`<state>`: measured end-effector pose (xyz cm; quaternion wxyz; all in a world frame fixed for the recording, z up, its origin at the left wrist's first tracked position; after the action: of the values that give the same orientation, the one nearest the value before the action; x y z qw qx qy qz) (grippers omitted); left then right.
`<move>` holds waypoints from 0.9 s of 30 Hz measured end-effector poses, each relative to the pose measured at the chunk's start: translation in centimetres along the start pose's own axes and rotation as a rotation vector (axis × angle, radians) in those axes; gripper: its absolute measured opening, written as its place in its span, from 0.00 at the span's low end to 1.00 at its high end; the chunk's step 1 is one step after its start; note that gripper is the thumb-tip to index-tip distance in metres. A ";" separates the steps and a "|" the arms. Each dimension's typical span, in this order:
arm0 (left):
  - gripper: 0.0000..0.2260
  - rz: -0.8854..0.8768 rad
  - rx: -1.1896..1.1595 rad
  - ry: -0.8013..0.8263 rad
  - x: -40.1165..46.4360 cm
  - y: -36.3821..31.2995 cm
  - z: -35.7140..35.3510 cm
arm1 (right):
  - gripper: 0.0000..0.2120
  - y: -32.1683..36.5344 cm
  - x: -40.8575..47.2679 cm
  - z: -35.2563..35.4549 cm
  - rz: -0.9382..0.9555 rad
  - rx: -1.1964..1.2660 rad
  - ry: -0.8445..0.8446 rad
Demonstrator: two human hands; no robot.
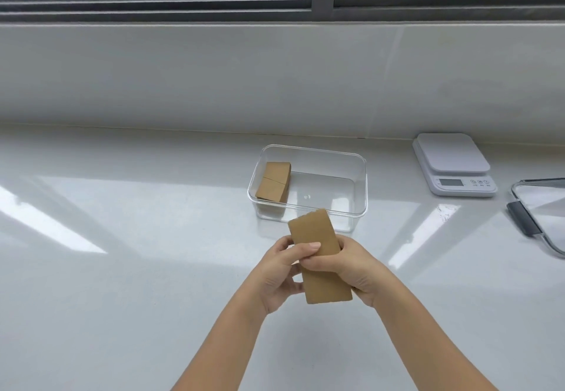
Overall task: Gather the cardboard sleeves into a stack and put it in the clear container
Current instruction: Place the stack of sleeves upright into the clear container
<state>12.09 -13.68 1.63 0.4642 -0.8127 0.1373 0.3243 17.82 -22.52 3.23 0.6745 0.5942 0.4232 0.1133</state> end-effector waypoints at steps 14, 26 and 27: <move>0.17 0.000 -0.228 -0.097 0.7 -2.8 3.9 | 0.24 7.1 7.8 12.5 0.206 -0.404 -0.811; 0.12 -0.052 -0.130 -0.058 1.7 -5.3 2.5 | 0.15 2.2 8.4 11.7 0.055 -0.609 -0.700; 0.09 -0.066 -0.107 -0.050 1.9 -5.9 1.8 | 0.14 1.8 7.9 11.5 0.054 -0.598 -0.697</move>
<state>15.89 -8.86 3.72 0.4337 -0.8321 0.0814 0.3360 31.39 -24.95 0.68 0.9153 0.3868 0.1041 0.0415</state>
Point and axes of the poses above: each hand's wrist, its own x-axis towards the middle knuckle, its own z-axis out of the back of the hand, y = z × x, the point moved 8 cm from there along x, towards the middle knuckle, and after that the axes turned 7 degrees about z, right-handed, at the moved point
